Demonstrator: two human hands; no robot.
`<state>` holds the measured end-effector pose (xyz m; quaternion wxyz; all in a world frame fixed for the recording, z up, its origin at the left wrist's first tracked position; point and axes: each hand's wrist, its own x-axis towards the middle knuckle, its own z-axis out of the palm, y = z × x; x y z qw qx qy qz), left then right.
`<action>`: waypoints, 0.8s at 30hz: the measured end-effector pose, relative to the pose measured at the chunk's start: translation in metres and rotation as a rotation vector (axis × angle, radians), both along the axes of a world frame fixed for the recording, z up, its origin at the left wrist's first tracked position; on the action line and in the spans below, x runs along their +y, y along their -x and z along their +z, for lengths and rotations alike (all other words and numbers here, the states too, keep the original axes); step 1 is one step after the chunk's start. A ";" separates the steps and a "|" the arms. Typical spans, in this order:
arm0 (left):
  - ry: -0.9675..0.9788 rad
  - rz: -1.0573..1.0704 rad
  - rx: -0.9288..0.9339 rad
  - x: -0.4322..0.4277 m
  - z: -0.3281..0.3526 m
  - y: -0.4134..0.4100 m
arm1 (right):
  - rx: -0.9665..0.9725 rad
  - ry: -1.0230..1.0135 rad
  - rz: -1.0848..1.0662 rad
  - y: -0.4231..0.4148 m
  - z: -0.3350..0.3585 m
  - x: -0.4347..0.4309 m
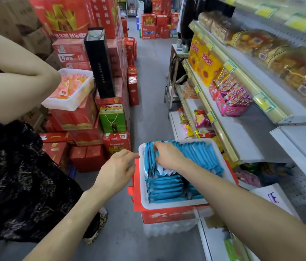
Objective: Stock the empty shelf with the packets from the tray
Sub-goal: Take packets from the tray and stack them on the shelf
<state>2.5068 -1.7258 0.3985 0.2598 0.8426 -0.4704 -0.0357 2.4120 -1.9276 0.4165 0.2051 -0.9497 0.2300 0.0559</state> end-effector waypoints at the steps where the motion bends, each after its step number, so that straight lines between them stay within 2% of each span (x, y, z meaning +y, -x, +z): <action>1: -0.004 -0.011 -0.005 -0.003 0.000 -0.001 | -0.024 -0.017 -0.025 0.004 0.001 -0.001; 7: -0.066 -0.106 -0.064 -0.037 0.000 -0.008 | -0.120 -0.082 -0.080 0.036 0.022 -0.023; 10: -0.129 -0.255 -0.110 -0.064 0.004 -0.014 | -0.179 -0.099 -0.123 0.055 0.037 -0.037; 18: -0.408 -0.622 -0.278 -0.137 0.016 -0.027 | -0.248 -0.054 -0.228 0.119 0.053 -0.065; 24: -0.489 -0.723 -0.388 -0.156 0.018 -0.034 | -0.242 -0.003 -0.286 0.157 0.050 -0.074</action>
